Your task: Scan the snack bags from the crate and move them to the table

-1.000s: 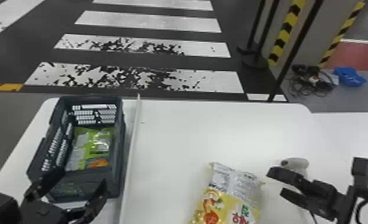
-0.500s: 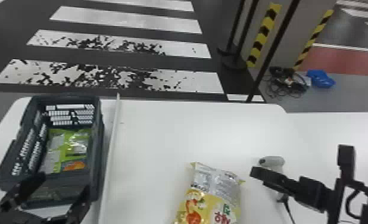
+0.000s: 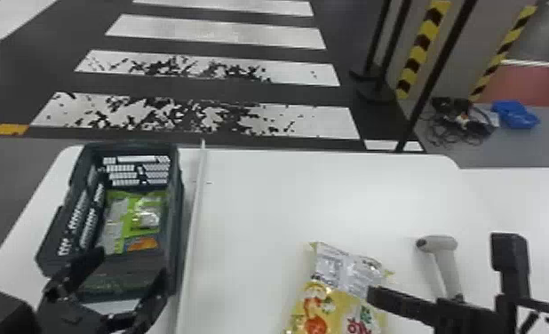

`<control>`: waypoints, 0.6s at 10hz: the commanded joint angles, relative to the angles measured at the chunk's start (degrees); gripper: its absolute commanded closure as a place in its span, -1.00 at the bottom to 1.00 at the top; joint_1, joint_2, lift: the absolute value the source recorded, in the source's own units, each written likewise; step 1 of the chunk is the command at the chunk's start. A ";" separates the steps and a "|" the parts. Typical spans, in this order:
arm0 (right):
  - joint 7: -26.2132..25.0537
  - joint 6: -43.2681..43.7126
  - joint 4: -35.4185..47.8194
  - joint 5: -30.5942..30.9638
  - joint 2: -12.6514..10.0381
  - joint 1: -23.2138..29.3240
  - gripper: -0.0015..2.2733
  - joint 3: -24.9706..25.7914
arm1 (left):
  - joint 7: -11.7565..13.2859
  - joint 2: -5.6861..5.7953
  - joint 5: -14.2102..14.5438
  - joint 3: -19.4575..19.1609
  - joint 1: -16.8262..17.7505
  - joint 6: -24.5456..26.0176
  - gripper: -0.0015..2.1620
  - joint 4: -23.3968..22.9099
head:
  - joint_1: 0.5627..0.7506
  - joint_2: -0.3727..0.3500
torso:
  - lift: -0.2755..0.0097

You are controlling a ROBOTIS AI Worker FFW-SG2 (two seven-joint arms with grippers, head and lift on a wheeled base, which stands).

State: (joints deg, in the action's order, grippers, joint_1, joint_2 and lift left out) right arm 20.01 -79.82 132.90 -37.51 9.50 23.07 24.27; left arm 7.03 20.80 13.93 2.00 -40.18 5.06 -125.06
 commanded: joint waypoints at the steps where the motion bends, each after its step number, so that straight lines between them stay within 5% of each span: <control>1: 0.12 0.76 2.45 3.84 -0.97 1.54 0.98 -4.50 | 0.00 0.65 0.14 -0.07 0.10 -0.18 -0.97 -0.54 | 0.41 -0.15 | 0.27; 4: -4.54 16.58 3.07 23.35 -1.94 4.35 0.97 -22.87 | -0.09 1.88 0.58 0.02 0.28 -0.18 -0.97 -0.45 | 0.41 0.06 | 0.27; 6: -7.88 21.15 1.84 26.08 -2.99 4.53 0.97 -26.03 | -0.09 2.23 0.66 0.02 0.37 -0.18 -0.97 -0.01 | 0.41 0.21 | 0.27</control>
State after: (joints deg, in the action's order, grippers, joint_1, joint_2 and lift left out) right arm 12.06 -60.37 135.05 -12.05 6.68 27.47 -1.12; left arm 6.99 23.00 14.58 2.03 -39.88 4.88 -125.26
